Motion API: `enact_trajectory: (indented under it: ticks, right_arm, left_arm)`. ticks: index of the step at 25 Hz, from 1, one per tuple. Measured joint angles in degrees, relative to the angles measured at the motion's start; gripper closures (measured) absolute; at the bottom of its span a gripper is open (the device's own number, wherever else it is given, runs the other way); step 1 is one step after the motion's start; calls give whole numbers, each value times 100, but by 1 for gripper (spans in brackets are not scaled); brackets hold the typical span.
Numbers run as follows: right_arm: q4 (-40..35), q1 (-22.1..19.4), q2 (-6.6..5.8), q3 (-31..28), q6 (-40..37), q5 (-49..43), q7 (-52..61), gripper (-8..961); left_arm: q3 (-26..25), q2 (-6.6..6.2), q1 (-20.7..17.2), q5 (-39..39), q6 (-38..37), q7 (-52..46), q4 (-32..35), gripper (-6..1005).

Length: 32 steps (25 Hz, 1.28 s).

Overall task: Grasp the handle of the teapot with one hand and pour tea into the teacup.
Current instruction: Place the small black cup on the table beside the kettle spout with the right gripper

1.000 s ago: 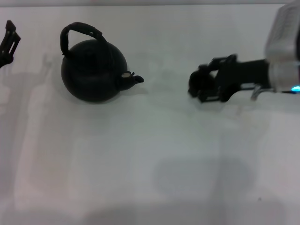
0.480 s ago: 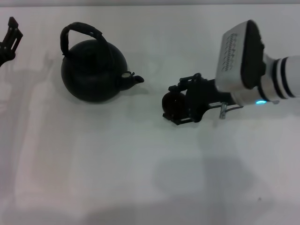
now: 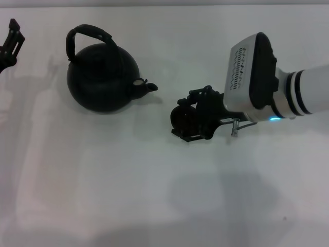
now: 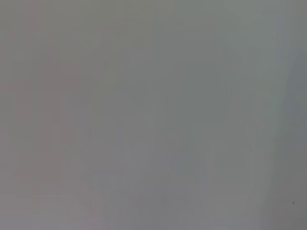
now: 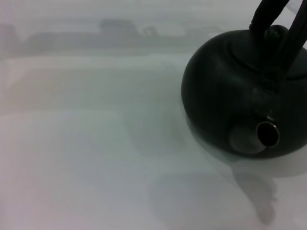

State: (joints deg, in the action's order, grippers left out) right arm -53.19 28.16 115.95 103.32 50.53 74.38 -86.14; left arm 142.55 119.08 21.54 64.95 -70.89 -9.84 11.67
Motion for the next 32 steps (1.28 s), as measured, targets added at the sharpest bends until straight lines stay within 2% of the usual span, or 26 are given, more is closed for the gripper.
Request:
enact_trajectory:
  ticks: [7, 32]
  right_arm:
    - [-2, 1, 7, 399, -417, 71, -1, 177]
    - [64, 93, -2, 459, -388, 131, 93, 158]
  left_arm:
    - [-5, 1, 5, 8, -1, 0, 2, 111]
    - [-8, -11, 17, 154, -4, 0, -16, 111]
